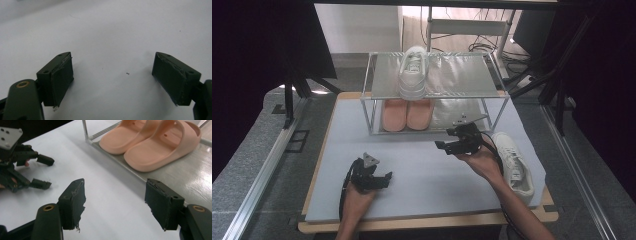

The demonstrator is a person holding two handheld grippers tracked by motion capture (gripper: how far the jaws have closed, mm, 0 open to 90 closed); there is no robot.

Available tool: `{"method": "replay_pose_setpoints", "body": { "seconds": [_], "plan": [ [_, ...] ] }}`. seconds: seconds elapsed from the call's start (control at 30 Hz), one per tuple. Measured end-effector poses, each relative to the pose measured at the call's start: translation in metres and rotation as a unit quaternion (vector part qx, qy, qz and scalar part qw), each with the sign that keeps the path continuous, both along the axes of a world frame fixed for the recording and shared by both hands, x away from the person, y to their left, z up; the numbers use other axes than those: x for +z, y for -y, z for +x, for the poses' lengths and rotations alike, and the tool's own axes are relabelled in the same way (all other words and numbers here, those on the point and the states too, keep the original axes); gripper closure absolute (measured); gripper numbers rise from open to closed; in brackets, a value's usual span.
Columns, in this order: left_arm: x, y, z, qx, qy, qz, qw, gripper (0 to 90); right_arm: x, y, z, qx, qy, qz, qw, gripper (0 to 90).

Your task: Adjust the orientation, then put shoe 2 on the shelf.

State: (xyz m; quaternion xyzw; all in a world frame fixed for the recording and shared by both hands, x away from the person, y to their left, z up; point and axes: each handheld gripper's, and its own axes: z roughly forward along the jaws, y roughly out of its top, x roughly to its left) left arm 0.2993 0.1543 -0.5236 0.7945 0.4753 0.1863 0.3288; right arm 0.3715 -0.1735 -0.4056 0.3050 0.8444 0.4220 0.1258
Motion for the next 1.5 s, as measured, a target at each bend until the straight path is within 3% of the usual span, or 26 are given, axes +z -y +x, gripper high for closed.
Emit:
{"method": "replay_pose_setpoints", "body": {
  "seconds": [0.77,1.5],
  "plan": [
    [0.0,0.0,0.0,0.0,0.0,0.0,1.0,17.3,-0.01,0.041,-0.033,-0.031,0.003,-0.028,0.9991,35.2],
    [0.0,0.0,0.0,0.002,0.0,-0.002,1.0,17.3,-0.013,0.091,-0.054,-0.091,0.006,-0.051,0.9946,38.5]
  ]
}}
